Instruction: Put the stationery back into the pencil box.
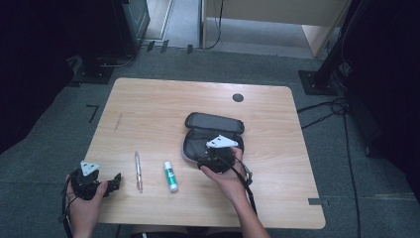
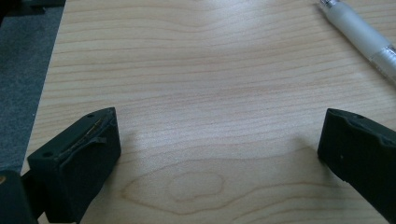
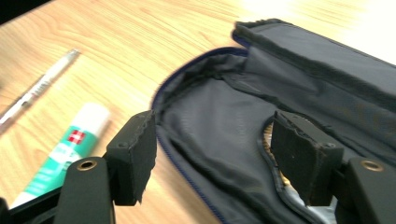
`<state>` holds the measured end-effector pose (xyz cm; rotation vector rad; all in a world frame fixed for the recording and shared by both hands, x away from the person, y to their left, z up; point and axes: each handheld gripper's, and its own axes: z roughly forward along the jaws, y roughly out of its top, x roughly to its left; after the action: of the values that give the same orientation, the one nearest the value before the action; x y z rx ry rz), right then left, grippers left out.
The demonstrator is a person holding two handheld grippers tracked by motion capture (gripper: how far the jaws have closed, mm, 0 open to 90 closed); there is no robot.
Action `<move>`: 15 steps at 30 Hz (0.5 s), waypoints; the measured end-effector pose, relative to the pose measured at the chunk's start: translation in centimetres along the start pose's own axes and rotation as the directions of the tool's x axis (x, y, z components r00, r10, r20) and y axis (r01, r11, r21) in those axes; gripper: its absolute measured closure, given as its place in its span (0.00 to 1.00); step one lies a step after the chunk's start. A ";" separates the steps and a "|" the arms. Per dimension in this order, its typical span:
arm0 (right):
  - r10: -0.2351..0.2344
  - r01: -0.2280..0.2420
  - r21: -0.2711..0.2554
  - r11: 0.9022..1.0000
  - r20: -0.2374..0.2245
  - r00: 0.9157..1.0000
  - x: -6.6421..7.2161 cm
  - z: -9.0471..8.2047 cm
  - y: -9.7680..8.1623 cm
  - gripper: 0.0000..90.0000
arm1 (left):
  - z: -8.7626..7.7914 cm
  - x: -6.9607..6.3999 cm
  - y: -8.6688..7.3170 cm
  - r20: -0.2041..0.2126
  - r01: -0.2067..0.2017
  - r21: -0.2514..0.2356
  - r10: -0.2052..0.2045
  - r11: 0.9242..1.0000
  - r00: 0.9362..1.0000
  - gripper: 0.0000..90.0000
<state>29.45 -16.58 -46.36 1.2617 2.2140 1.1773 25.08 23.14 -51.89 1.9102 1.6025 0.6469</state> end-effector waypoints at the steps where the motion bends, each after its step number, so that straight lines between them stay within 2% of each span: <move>1: 0.001 -0.001 -0.004 1.000 -0.007 1.000 0.3 0.0 -0.1 0.37 | 0.0 0.0 0.0 0.000 0.000 0.000 0.000 1.000 1.000 0.00; 15: -0.022 0.020 -0.027 0.999 -0.070 0.997 4.3 0.5 -0.9 0.47 | 0.0 0.0 0.0 0.000 0.000 0.000 0.000 1.000 1.000 0.00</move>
<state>26.91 -13.00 -46.86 1.2015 2.2481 1.2577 25.08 23.14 -51.89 1.9103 1.6022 0.6470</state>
